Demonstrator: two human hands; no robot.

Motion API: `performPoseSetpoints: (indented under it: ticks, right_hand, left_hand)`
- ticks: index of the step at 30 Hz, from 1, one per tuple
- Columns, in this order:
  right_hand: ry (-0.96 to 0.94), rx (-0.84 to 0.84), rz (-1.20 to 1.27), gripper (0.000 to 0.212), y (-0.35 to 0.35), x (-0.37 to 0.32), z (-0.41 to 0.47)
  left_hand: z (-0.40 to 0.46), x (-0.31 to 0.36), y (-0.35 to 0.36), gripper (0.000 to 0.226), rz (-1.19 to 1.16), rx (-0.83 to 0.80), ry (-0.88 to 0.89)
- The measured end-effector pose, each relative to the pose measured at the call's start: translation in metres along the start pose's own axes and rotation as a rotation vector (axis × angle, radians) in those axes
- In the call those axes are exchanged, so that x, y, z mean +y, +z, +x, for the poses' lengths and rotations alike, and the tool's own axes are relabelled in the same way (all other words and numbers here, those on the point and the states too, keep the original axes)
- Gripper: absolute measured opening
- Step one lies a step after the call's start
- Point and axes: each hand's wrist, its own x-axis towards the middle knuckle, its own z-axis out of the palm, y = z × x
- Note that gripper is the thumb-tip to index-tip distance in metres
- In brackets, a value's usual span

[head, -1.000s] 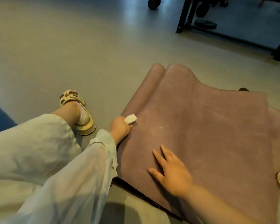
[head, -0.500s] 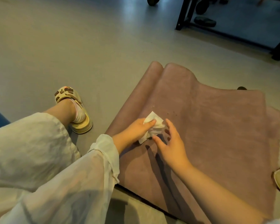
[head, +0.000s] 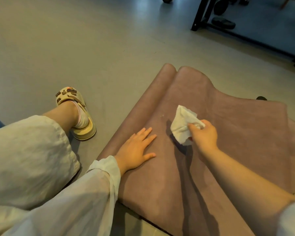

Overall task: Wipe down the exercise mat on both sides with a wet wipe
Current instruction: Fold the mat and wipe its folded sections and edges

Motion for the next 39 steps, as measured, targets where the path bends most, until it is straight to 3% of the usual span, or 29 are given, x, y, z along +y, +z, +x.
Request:
performPoseSetpoints:
  ticks: [5, 8, 10, 12, 14, 16, 19, 21, 26, 28, 35, 39]
  right_hand:
    - [-0.166, 0.219, -0.237, 0.009, 0.003, -0.019, 0.057]
    - [-0.388, 0.205, -0.361, 0.007, 0.018, -0.027, 0.080]
    - [-0.504, 0.099, -0.468, 0.005, 0.036, -0.025, 0.090]
    - [-0.534, -0.136, -0.549, 0.009, 0.055, -0.013, 0.091]
    - [-0.555, -0.483, -0.621, 0.034, 0.075, 0.009, 0.081]
    - [-0.630, -0.654, -0.687, 0.056, 0.091, 0.034, 0.068]
    - [-0.813, -0.606, -0.735, 0.059, 0.097, 0.053, 0.073]
    - [-0.831, -0.591, -0.835, 0.057, 0.100, 0.054, 0.095]
    - [-0.521, -0.500, -0.927, 0.056, 0.120, 0.030, 0.143]
    - [-0.501, -0.568, -0.926, 0.054, 0.129, 0.023, 0.132]
    - [-0.817, -0.969, -0.795, 0.054, 0.113, 0.041, 0.024]
    - [-0.947, -1.038, -0.876, 0.052, 0.093, 0.044, 0.026]
  left_hand:
    - [-0.014, -0.013, 0.027, 0.067, 0.028, 0.045, 0.014]
    - [-0.015, -0.009, 0.031, 0.064, 0.053, 0.155, 0.062]
    - [-0.014, -0.010, 0.033, 0.062, 0.058, 0.229, 0.084]
    - [-0.014, -0.011, 0.035, 0.063, 0.057, 0.274, 0.093]
    - [-0.014, -0.011, 0.037, 0.063, 0.042, 0.292, 0.083]
    - [-0.015, -0.011, 0.037, 0.063, 0.039, 0.290, 0.071]
    - [-0.014, -0.012, 0.037, 0.060, 0.044, 0.280, 0.073]
    - [-0.012, -0.014, 0.038, 0.058, 0.047, 0.260, 0.076]
    - [-0.011, -0.017, 0.039, 0.054, 0.026, 0.239, 0.058]
    - [-0.012, -0.017, 0.038, 0.052, -0.015, 0.250, 0.054]
    - [-0.018, -0.008, 0.033, 0.054, -0.217, 0.393, -0.091]
    - [-0.020, -0.006, 0.036, 0.048, -0.154, 0.420, -0.096]
